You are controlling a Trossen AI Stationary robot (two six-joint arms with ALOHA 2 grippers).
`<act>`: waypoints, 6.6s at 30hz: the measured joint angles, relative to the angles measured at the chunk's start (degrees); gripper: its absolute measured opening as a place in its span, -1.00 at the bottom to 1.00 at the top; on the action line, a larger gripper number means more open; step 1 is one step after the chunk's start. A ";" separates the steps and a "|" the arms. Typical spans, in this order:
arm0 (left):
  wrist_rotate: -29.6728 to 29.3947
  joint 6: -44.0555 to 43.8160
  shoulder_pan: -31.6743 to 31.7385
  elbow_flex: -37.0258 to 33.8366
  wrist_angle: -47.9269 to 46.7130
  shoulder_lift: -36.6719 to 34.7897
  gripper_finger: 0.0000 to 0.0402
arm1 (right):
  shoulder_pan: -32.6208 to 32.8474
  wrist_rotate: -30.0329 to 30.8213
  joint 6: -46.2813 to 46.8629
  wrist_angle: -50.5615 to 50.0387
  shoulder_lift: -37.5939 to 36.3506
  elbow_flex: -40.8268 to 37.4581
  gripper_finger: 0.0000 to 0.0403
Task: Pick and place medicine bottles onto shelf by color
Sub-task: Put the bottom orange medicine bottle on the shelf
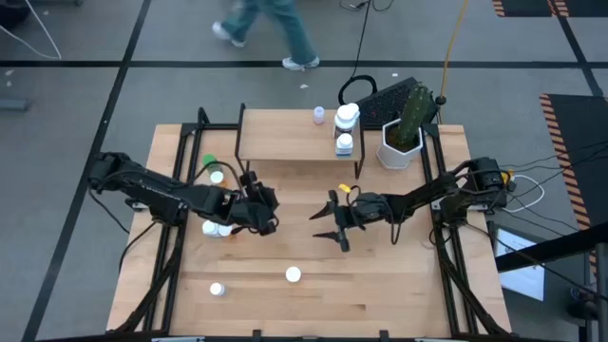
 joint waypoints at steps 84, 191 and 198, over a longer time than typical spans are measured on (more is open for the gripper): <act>-7.40 4.95 5.11 -19.27 20.43 -13.24 0.05 | -14.76 33.73 2.17 -49.87 -5.90 37.99 -0.01; -7.29 2.65 4.71 -19.28 18.02 -13.18 0.05 | -20.89 39.54 16.90 -65.39 5.73 48.83 0.19; -7.29 2.60 4.71 -19.29 17.83 -13.18 0.05 | -19.94 38.40 12.76 -64.58 5.60 48.81 0.19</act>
